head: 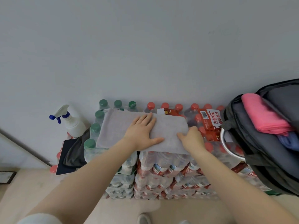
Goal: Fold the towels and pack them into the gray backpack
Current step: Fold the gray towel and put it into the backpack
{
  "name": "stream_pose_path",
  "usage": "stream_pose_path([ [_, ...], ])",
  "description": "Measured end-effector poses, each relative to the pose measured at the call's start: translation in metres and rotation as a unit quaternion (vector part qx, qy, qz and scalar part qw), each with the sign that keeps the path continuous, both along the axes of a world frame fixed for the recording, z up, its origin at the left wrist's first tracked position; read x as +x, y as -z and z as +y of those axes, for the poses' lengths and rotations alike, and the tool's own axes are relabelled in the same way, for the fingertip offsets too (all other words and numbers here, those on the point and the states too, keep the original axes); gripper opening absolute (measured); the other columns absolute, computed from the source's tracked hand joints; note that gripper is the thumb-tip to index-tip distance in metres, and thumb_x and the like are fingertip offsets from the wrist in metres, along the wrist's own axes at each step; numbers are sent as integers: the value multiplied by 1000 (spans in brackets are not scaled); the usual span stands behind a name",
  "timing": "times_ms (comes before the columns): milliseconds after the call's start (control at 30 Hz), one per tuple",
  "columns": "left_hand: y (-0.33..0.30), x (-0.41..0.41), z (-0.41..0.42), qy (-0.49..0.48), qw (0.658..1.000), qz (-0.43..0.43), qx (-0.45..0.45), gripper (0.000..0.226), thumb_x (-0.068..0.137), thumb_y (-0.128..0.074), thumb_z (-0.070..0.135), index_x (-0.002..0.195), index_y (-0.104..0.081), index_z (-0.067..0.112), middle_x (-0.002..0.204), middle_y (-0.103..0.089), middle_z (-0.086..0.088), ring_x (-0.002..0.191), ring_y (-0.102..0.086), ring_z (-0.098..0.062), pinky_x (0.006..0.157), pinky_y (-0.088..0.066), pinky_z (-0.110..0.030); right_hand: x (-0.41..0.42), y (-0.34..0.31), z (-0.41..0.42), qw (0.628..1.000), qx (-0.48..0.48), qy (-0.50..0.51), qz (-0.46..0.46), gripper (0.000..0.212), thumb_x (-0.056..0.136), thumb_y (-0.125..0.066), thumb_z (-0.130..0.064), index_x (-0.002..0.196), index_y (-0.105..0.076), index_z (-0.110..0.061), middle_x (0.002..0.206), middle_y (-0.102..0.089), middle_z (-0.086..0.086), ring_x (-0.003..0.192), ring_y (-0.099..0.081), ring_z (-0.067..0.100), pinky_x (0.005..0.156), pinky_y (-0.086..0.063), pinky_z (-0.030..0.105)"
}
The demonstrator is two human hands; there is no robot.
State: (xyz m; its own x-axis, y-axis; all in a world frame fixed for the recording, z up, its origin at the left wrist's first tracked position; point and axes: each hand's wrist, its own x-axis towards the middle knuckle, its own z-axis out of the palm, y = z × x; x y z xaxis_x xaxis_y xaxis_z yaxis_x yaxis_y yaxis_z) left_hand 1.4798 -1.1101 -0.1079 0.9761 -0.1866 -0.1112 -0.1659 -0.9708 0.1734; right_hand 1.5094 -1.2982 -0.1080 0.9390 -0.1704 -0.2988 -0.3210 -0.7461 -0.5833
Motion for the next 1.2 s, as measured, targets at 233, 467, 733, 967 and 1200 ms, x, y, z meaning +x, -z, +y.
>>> stream_pose_path([
  [233, 4, 7, -9, 5, 1000, 1, 9, 112, 59, -8, 86, 148, 4, 19, 157, 9, -1, 144, 8, -16, 117, 7, -35, 13, -22, -11, 986, 166, -16, 24, 23, 82, -67, -12, 100, -59, 0, 103, -63, 15, 89, -60, 28, 70, -47, 33],
  [467, 2, 26, -68, 72, 997, 34, 12, 93, 80, -30, 75, 148, 6, 23, 157, 13, -3, 144, 11, -19, 117, 9, -38, 43, -47, -58, 993, 47, -93, -49, 19, 85, -53, -8, 65, -52, -9, 74, -57, 9, 80, -54, 27, 57, -34, 28],
  [733, -4, 34, -71, 53, 988, 10, -144, 68, 90, -38, 48, 145, -24, 11, 154, -22, -8, 141, -21, -22, 115, -19, -34, 32, -65, -14, 947, -140, -256, -137, 13, 86, -51, -18, 92, -56, -8, 100, -64, 15, 93, -60, 33, 66, -37, 30],
  [967, -5, 15, 6, -66, 985, -16, -157, 45, 97, -35, 17, 141, -33, 8, 151, -28, -7, 136, -30, -24, 110, -27, -33, 9, -46, 40, 932, -173, -314, -59, 19, 92, -47, -19, 102, -57, -6, 103, -61, 12, 103, -57, 28, 66, -35, 23],
  [1200, -6, 40, 22, -45, 998, 31, -20, 52, 100, -24, 33, 147, -13, 15, 152, -28, -6, 141, -16, -27, 116, -3, -41, 8, -38, 43, 924, -186, -312, -122, 35, 99, -32, -28, 110, -56, -4, 115, -58, 13, 104, -53, 26, 82, -39, 32],
])
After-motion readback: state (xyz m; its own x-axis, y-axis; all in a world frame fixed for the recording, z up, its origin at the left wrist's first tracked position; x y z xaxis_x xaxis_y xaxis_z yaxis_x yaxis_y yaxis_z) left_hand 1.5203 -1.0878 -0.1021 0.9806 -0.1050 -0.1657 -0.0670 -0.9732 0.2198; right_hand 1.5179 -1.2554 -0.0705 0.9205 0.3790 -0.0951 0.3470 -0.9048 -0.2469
